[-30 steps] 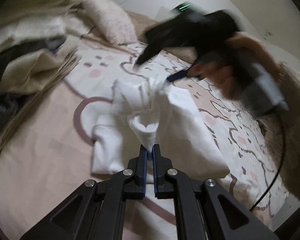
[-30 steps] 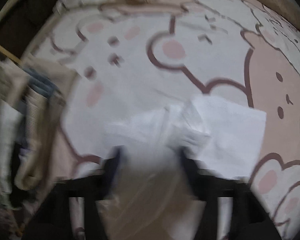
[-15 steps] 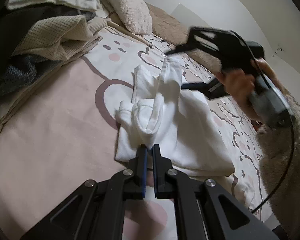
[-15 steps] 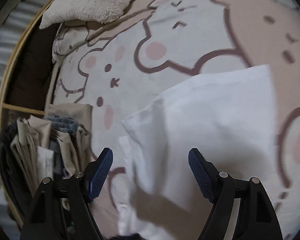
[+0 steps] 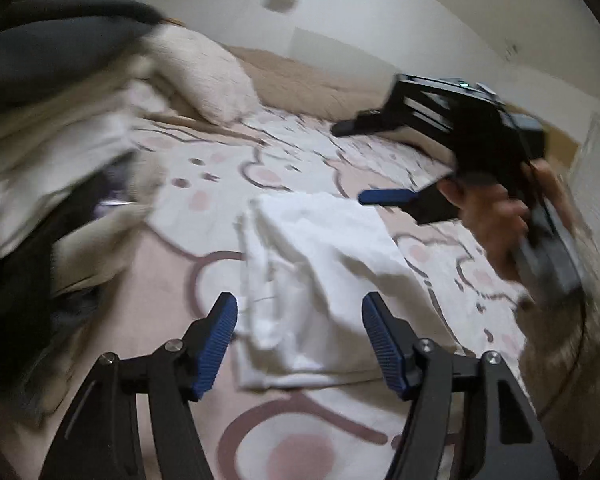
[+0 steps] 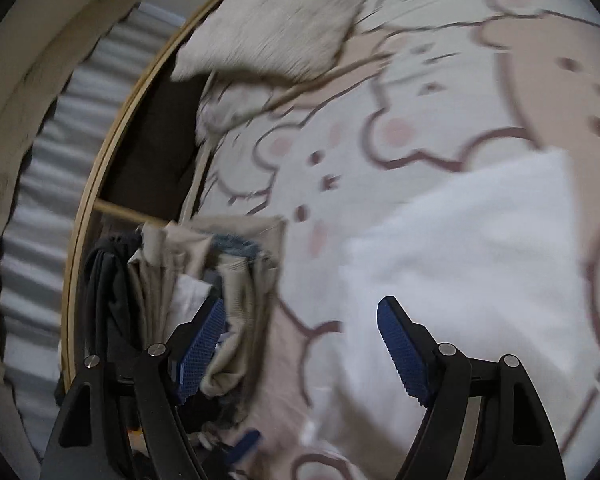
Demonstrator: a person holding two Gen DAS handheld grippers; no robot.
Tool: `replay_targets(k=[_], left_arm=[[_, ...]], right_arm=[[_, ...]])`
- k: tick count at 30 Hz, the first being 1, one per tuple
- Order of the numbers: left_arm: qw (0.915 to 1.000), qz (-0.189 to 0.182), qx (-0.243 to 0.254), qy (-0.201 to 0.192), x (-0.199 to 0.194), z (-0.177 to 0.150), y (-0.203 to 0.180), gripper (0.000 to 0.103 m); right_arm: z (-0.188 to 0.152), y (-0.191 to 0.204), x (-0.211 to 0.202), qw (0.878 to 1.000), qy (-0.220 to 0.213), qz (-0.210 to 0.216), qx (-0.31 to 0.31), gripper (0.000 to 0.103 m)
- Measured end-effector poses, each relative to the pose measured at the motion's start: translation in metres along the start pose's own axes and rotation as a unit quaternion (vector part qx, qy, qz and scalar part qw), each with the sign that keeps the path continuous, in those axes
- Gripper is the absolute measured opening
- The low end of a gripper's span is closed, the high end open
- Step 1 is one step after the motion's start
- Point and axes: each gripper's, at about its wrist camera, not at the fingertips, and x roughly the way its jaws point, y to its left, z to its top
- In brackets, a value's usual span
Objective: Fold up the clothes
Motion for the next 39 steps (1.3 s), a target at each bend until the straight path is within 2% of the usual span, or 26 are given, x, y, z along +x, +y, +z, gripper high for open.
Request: replay_targets(k=[3, 7, 10, 13, 19, 21, 24, 27, 28, 31, 33, 34, 36, 39], left_arm=[[0.9983, -0.003, 0.012, 0.056, 0.031, -0.001, -0.004, 0.029], [0.9954, 0.000, -0.020, 0.094, 0.047, -0.009, 0.012, 0.007], [0.9938, -0.003, -0.049, 0.100, 0.039, -0.013, 0.027, 0.007], [0.9924, 0.014, -0.059, 0.107, 0.031, -0.022, 0.040, 0.006], [0.9916, 0.071, 0.001, 0.107, 0.029, -0.018, 0.018, 0.007], [0.9910, 0.095, 0.012, 0.094, 0.020, -0.011, 0.013, 0.007], [0.9956, 0.046, 0.019, 0.080, 0.018, 0.015, -0.002, 0.007], [0.9938, -0.008, 0.035, 0.105, 0.050, 0.039, -0.021, 0.007], [0.9924, -0.008, 0.038, 0.117, 0.067, 0.045, -0.023, 0.007], [0.9876, 0.030, 0.050, 0.146, 0.110, 0.055, -0.015, 0.007], [0.9808, 0.108, 0.076, 0.144, 0.131, 0.057, 0.001, 0.007], [0.9747, 0.155, 0.087, 0.136, 0.135, 0.056, 0.014, 0.007], [0.9681, 0.203, 0.074, 0.126, 0.133, 0.059, 0.034, 0.007], [0.9762, 0.180, 0.041, 0.114, 0.110, 0.065, 0.049, 0.008]], right_arm=[[-0.020, -0.032, -0.020, 0.999, -0.016, 0.003, 0.027, 0.079], [-0.051, -0.063, -0.029, 0.998, -0.018, 0.020, 0.052, 0.079], [-0.077, -0.075, -0.025, 0.999, 0.003, 0.026, 0.018, 0.079], [-0.096, -0.084, -0.018, 0.999, 0.017, 0.026, -0.017, 0.078], [-0.117, -0.104, -0.023, 0.993, -0.033, 0.092, -0.070, 0.078], [-0.122, -0.105, -0.024, 0.989, -0.046, 0.103, -0.091, 0.078], [-0.124, -0.104, -0.025, 0.989, -0.051, 0.102, -0.097, 0.078], [-0.127, -0.107, -0.026, 0.988, -0.055, 0.111, -0.097, 0.078], [-0.128, -0.108, -0.027, 0.987, -0.055, 0.113, -0.097, 0.078], [-0.128, -0.109, -0.028, 0.987, -0.052, 0.116, -0.096, 0.078], [-0.128, -0.110, -0.028, 0.987, -0.052, 0.119, -0.094, 0.079], [-0.128, -0.111, -0.028, 0.987, -0.053, 0.120, -0.093, 0.079], [-0.128, -0.111, -0.028, 0.987, -0.055, 0.120, -0.094, 0.078], [-0.128, -0.110, -0.028, 0.987, -0.058, 0.119, -0.096, 0.078]])
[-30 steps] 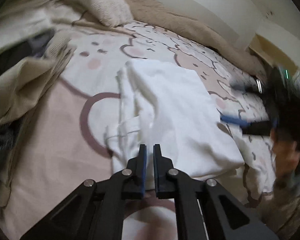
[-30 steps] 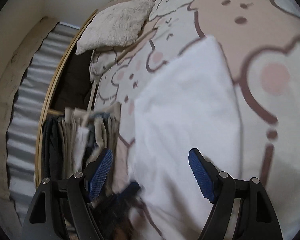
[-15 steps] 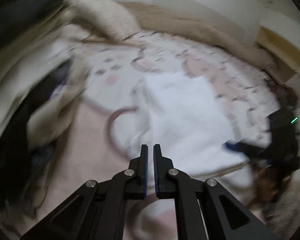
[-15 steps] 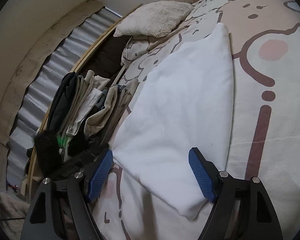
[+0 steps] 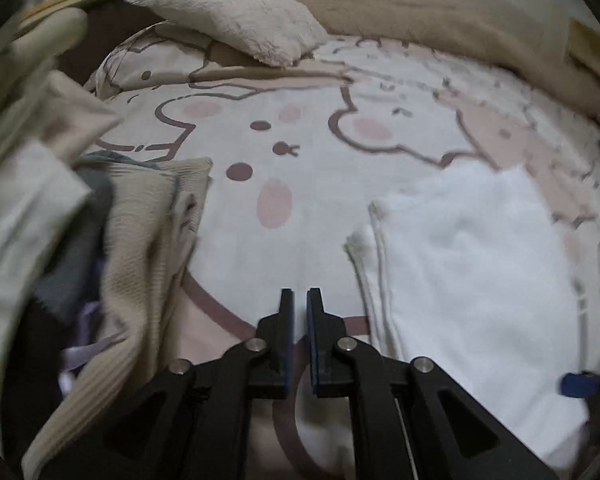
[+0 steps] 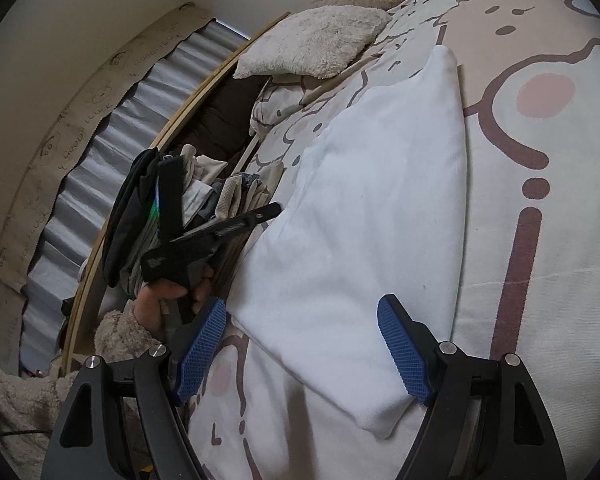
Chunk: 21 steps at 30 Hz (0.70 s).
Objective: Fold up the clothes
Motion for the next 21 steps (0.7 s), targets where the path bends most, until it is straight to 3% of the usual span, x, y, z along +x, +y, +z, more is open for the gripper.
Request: replay_targets(k=[2, 6, 9, 12, 15, 17, 18, 21], left_arm=[[0.9989, -0.042, 0.009, -0.016, -0.020, -0.001, -0.007, 0.009], [0.9925, -0.110, 0.053, -0.008, -0.042, -0.020, -0.037, 0.026], [0.9887, -0.099, 0.112, 0.010, -0.037, -0.051, -0.056, 0.027], [0.9851, -0.062, 0.160, -0.013, -0.035, -0.073, -0.058, 0.026], [0.9797, -0.059, 0.189, -0.033, -0.053, -0.078, -0.059, 0.028], [0.9705, -0.053, 0.227, -0.064, -0.069, -0.086, -0.059, 0.042], [0.9620, -0.043, 0.256, -0.086, -0.080, -0.094, -0.060, 0.052], [0.9261, -0.008, 0.356, -0.124, -0.097, -0.120, -0.066, 0.055]], right_arm=[[-0.001, 0.002, 0.001, 1.000, -0.001, -0.008, -0.005, 0.078], [-0.003, 0.015, 0.005, 0.998, 0.003, -0.054, -0.033, 0.078], [-0.007, 0.027, 0.010, 0.993, 0.008, -0.099, -0.062, 0.078], [-0.013, 0.046, 0.017, 0.980, 0.024, -0.170, -0.101, 0.078], [-0.029, 0.070, 0.019, 0.955, 0.072, -0.241, -0.155, 0.079], [-0.046, 0.085, 0.014, 0.934, 0.106, -0.275, -0.203, 0.079], [-0.056, 0.091, 0.010, 0.921, 0.118, -0.293, -0.227, 0.079], [-0.089, 0.100, -0.003, 0.877, 0.154, -0.353, -0.286, 0.079]])
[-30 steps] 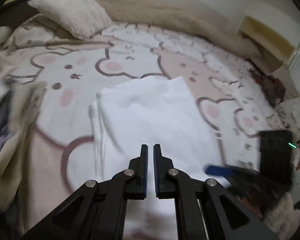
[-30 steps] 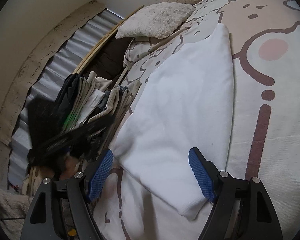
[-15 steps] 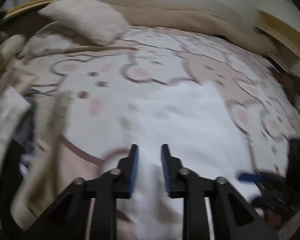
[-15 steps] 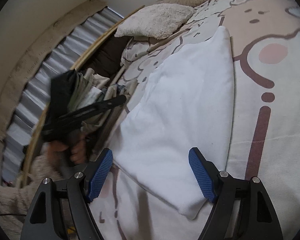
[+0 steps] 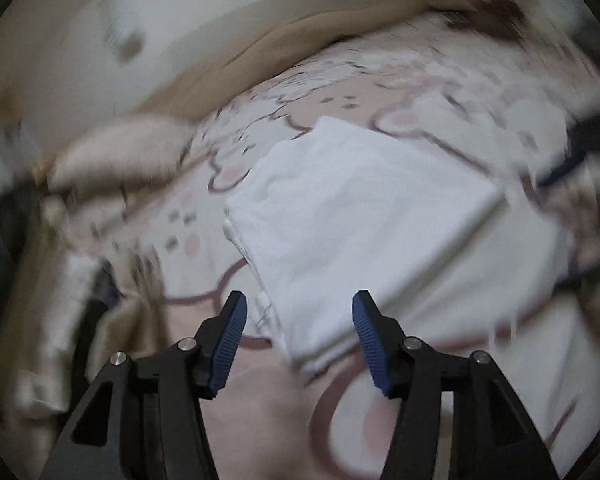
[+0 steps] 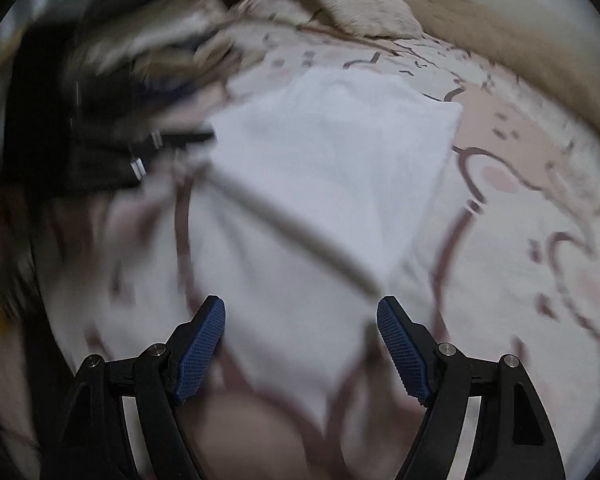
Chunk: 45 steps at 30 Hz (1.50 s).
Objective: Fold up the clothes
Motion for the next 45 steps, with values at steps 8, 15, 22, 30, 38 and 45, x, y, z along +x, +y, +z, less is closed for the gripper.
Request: replay_targets(k=[8, 15, 22, 30, 38, 45], left_arm=[[0.9657, 0.055, 0.253, 0.012, 0.004, -0.035, -0.051, 0.061], [0.9210, 0.151, 0.359, 0.015, 0.036, -0.031, -0.076, 0.061], [0.8933, 0.204, 0.400, -0.018, 0.065, -0.034, -0.083, 0.036], [0.8911, 0.206, 0.403, -0.037, 0.062, -0.035, -0.063, 0.038], [0.9305, 0.125, 0.338, -0.064, 0.055, -0.029, -0.039, 0.029], [0.9666, 0.047, 0.238, -0.083, 0.055, -0.020, -0.011, 0.015]], right_arm=[[-0.047, -0.005, 0.000, 0.998, 0.012, -0.038, 0.040, 0.090], [-0.037, -0.001, 0.004, 0.997, 0.014, -0.055, 0.046, 0.094], [-0.042, -0.001, 0.004, 0.996, -0.003, -0.068, 0.058, 0.103], [-0.037, 0.009, 0.002, 0.995, -0.013, -0.094, 0.020, 0.103], [-0.043, 0.078, 0.005, 0.877, -0.091, -0.327, -0.340, 0.103], [-0.015, 0.092, 0.030, 0.859, -0.077, -0.303, -0.406, 0.103]])
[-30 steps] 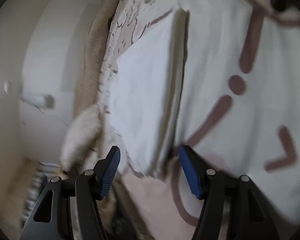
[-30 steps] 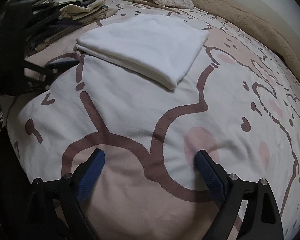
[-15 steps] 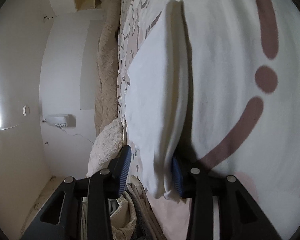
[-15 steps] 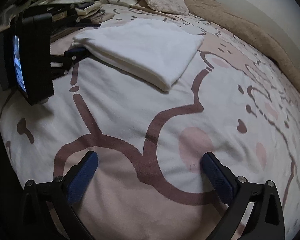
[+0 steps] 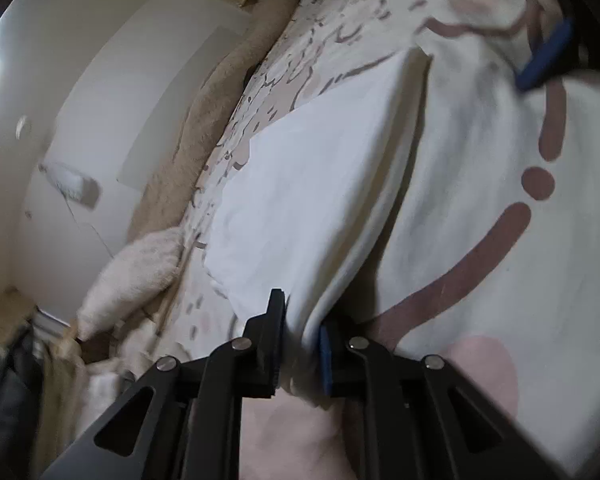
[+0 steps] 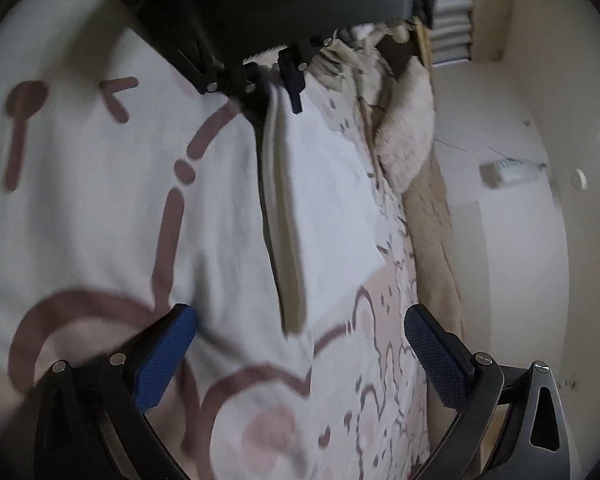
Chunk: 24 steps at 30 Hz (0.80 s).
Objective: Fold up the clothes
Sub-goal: 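Grasp the folded T-shirt edges with both tools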
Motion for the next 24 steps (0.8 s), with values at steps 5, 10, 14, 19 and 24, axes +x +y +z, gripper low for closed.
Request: replay_targets(k=[5, 10, 14, 19, 24], left_arm=[[0.9989, -0.023, -0.039, -0.013, -0.001, 0.005, 0.014, 0.015], [0.9956, -0.037, -0.081, -0.029, -0.012, 0.001, 0.018, 0.015], [0.9936, -0.042, -0.101, -0.028, -0.016, -0.001, 0.016, 0.015], [0.9925, -0.042, -0.111, -0.028, -0.018, -0.002, 0.015, 0.015], [0.9956, -0.035, -0.082, -0.030, -0.016, -0.001, 0.007, 0.015]], right_arm=[[0.026, 0.000, 0.016, 1.000, -0.003, -0.014, -0.012, 0.103], [0.045, 0.001, 0.034, 0.999, -0.008, -0.047, -0.016, 0.103], [0.058, -0.003, 0.045, 0.997, -0.017, -0.073, -0.008, 0.103], [0.060, -0.014, 0.063, 0.996, -0.024, -0.086, 0.016, 0.103], [0.050, -0.016, 0.072, 0.994, -0.010, -0.106, -0.001, 0.079]])
